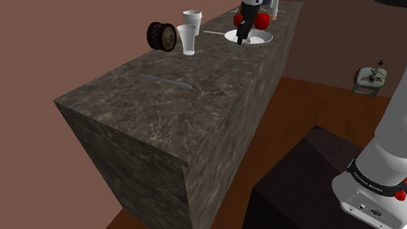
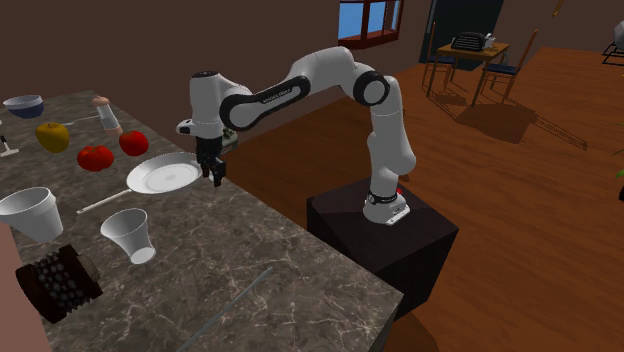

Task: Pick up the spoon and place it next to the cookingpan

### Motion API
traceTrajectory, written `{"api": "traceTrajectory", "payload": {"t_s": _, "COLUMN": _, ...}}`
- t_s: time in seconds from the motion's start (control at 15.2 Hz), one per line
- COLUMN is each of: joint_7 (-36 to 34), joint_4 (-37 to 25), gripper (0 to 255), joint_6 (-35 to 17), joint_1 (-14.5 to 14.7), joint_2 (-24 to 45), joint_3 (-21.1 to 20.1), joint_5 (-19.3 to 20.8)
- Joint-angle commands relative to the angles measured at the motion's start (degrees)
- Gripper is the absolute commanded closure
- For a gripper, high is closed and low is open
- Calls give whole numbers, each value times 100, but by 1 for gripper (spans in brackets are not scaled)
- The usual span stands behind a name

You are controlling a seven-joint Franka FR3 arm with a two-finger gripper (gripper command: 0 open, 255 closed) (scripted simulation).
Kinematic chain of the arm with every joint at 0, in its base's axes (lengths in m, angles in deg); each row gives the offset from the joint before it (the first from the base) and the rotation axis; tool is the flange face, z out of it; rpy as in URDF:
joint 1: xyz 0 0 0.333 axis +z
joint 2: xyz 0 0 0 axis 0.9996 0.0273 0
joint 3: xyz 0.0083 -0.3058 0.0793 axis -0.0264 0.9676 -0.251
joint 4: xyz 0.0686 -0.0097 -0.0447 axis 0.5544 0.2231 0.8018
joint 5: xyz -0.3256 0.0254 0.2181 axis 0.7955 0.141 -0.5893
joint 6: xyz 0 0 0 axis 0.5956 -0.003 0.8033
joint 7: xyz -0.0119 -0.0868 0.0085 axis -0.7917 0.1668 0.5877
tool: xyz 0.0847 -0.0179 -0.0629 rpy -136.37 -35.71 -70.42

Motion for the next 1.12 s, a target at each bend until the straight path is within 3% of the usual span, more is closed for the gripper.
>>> {"api": "traceTrajectory", "payload": {"t_s": 0.0, "joint_7": 13, "joint_4": 97, "gripper": 255, "joint_6": -132, "joint_1": -3, "joint_2": 32, "joint_3": 1, "joint_5": -5}}
{"api": "traceTrajectory", "payload": {"t_s": 0.66, "joint_7": 56, "joint_4": 661, "gripper": 255, "joint_6": -845, "joint_1": -2, "joint_2": 182, "joint_3": -7, "joint_5": -31}}
{"api": "traceTrajectory", "payload": {"t_s": 1.06, "joint_7": 58, "joint_4": 689, "gripper": 255, "joint_6": -884, "joint_1": -2, "joint_2": 194, "joint_3": -8, "joint_5": -33}}
